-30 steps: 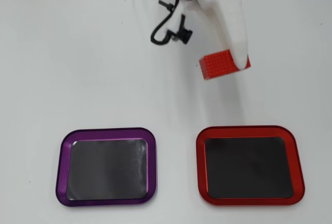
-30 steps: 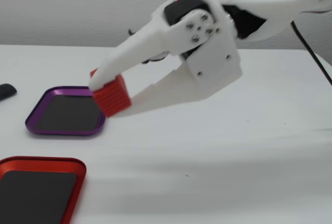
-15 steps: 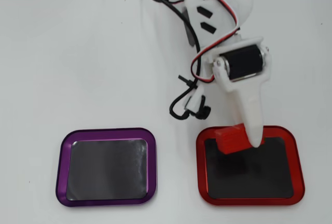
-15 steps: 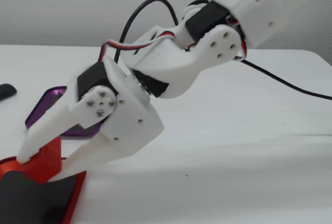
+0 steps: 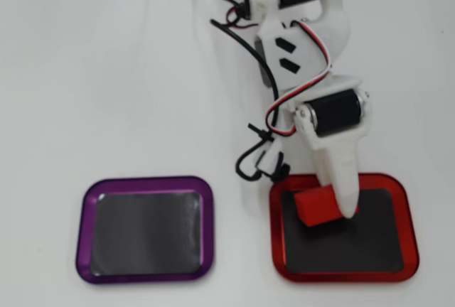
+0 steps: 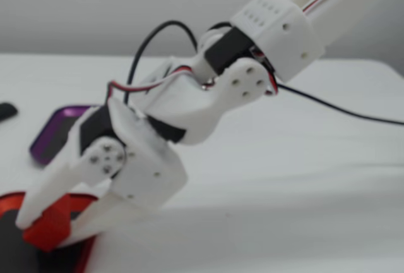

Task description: Grasp a red block and put it in the left red dish.

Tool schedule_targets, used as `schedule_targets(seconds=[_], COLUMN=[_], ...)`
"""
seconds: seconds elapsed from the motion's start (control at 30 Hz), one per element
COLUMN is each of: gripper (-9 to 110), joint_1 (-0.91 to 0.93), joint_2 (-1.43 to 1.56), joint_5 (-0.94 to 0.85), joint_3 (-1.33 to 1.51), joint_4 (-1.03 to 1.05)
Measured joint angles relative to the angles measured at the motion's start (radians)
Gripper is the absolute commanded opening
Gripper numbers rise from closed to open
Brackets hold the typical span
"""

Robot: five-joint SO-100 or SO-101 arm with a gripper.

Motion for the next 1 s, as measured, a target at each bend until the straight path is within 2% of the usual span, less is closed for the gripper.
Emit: schedule_targets(seconds=[0.33,0.5,0.73,1.0], gripper=[12,19,21,21], joint_1=[-0.006,-0.006,-0.006,-0.006], joint_2=[0.000,0.040,0.267,0.712], joint_5=[0.000,0.000,0.000,0.000], joint_3=[-0.012,-0.012,-0.012,-0.011], joint_4=[0.075,0.124,0.362,0.758])
